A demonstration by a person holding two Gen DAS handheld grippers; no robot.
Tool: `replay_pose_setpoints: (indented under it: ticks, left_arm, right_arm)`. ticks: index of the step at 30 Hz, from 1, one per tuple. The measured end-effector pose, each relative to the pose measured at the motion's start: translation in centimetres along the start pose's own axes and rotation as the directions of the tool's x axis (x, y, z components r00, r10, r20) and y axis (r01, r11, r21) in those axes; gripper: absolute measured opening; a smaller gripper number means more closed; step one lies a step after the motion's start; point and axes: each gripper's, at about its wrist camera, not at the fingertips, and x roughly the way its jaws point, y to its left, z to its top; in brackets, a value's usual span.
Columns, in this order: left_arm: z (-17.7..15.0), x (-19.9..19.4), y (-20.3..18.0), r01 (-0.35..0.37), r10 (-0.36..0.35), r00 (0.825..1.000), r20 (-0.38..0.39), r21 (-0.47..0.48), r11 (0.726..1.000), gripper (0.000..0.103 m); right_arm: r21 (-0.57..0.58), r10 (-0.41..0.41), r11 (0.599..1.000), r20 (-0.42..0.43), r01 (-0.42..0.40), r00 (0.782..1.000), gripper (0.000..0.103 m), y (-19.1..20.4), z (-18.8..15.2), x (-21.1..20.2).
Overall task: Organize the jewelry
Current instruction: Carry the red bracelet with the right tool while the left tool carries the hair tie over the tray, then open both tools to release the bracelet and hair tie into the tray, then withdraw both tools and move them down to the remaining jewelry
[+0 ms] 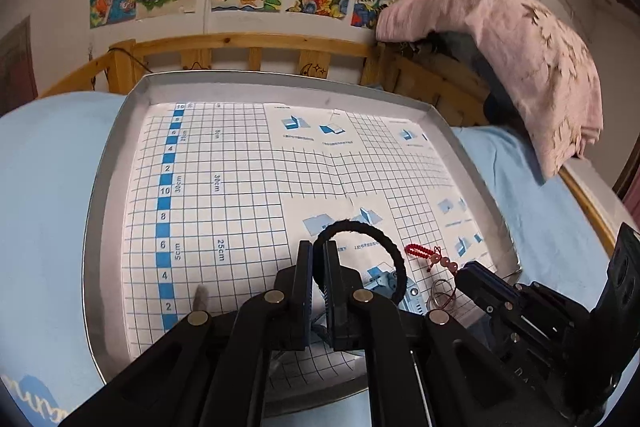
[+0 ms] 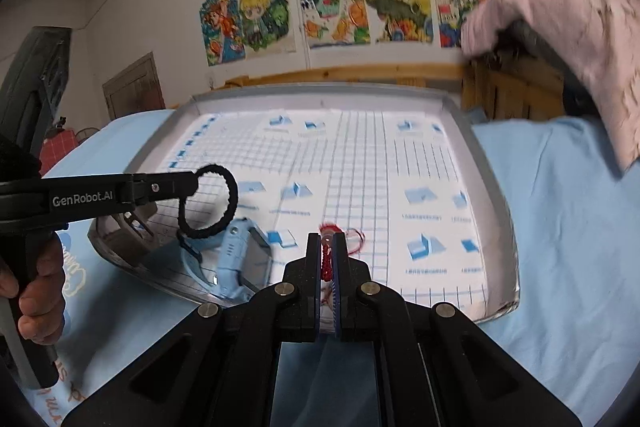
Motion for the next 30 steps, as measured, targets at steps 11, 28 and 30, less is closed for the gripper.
replay_pose_setpoints:
  ticks: [11,28,30]
  left_arm:
    - [-0.1,-1.1,0.4,-0.004,0.006,1.000,0.027,-0.052,0.999,0.040]
    - [-6.6,-13.6,0.3,0.020,0.001,0.940,0.341,-0.058,0.998,0.103]
    - [-7.7,-15.2,0.2,0.015,0.004,0.932,0.363,-0.049,0.999,0.103]
  right_arm:
    - [0.093,-0.023,0.995,0.027,0.021,0.999,0.038,-1.7,-1.1,-0.8]
    - [0.064,-0.089,0.995,0.290,0.073,0.953,0.084,0.3,-1.4,-13.4]
    - [0.052,-0.077,0.997,0.306,0.064,0.949,0.089,0.9,-1.8,-15.2]
